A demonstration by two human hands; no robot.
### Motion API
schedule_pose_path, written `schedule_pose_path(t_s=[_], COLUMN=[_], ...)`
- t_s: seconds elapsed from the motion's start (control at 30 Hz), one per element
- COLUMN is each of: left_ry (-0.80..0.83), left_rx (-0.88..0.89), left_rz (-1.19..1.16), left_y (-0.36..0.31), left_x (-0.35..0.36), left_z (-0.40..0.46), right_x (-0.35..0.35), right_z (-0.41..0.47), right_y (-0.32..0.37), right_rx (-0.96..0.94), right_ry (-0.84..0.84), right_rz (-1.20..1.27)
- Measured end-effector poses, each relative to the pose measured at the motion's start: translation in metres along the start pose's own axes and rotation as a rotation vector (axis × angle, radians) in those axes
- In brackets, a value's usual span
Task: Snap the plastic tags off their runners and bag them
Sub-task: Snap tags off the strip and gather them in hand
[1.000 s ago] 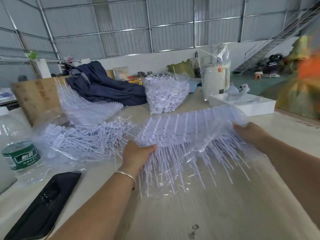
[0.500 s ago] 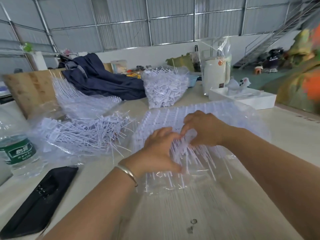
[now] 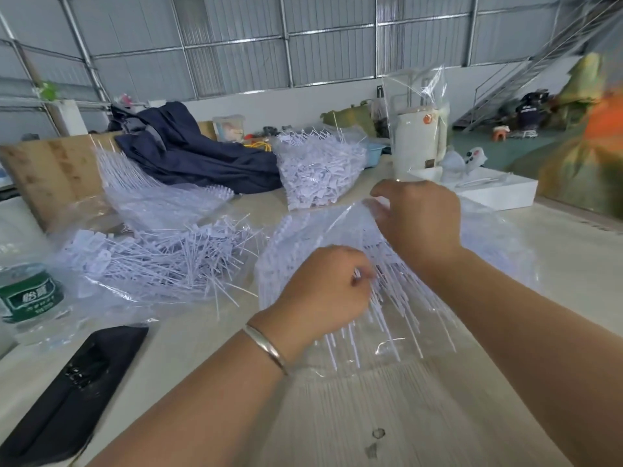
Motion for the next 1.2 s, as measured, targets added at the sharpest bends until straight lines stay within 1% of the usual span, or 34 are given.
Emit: schedule_pose_path(t_s=[0.03,0.1,0.17,0.23,0.33,0.43,0.5,0.57,0.6,0.73,0.8,0.87,0.97,1.0,1.03,1.1,1.2], left_ry=[-0.07,-0.157,-0.194,-0.191,-0.135,-0.14,-0.166,-0.174,-0.17,-0.176,-0.172,-0.139,-0.064,-0.044,-0.034,-0.037,-0.033], left_rx=[-0.024,-0.11,-0.201,-0.259,-0.255,-0.233,-0.208,-0.188,-0.181,-0.162,-0.168,-0.19,-0.23,-0.242,-0.253,-0.273,-0.285], left_rz=[0.108,0.206,0.289,0.313,0.334,0.344,0.362,0.411,0.444,0.517,0.531,0.575,0.708,0.713,0.682,0.541,0.362], left_y=[0.013,0.044,0.075,0.098,0.109,0.113,0.112,0.111,0.11,0.105,0.104,0.106,0.11,0.11,0.111,0.115,0.123], left_x=[-0.006,-0.019,-0.028,-0.03,-0.019,-0.009,-0.009,-0.01,-0.01,-0.007,-0.007,-0.006,0.003,0.007,0.009,0.01,0.009], left_z=[0.002,0.001,-0.001,-0.001,-0.002,-0.007,-0.009,-0.01,-0.01,-0.013,-0.016,-0.017,-0.017,-0.016,-0.015,-0.014,-0.015], right_x=[0.008,0.035,0.059,0.075,0.09,0.094,0.098,0.101,0.1,0.089,0.092,0.096,0.105,0.108,0.11,0.11,0.108], right_z=[-0.005,-0.019,-0.03,-0.038,-0.051,-0.059,-0.065,-0.071,-0.072,-0.073,-0.076,-0.08,-0.087,-0.089,-0.091,-0.091,-0.088], right_y=[-0.003,-0.011,-0.023,-0.038,-0.046,-0.043,-0.042,-0.041,-0.038,-0.022,-0.021,-0.024,-0.026,-0.025,-0.024,-0.022,-0.024], right_rx=[0.04,0.085,0.112,0.142,0.122,0.069,0.033,0.001,-0.021,-0.048,-0.063,-0.062,-0.045,-0.05,-0.051,-0.023,0.063], right_ry=[0.03,0.163,0.299,0.395,0.499,0.556,0.667,0.772,0.787,0.722,0.731,0.752,0.798,0.807,0.809,0.795,0.814], right_rz=[0.051,0.09,0.056,0.068,0.196,0.3,0.302,0.255,0.225,0.206,0.082,0.0,-0.064,-0.089,-0.101,-0.057,0.129])
Point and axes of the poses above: each hand's wrist, its own z-axis towards the middle knuckle, its own x-axis out of the palm, y = z × x, the point moved 10 cm from there along z, towards the middle knuckle, and after that the axes turned 1 degree about y, right-handed, at the moved point
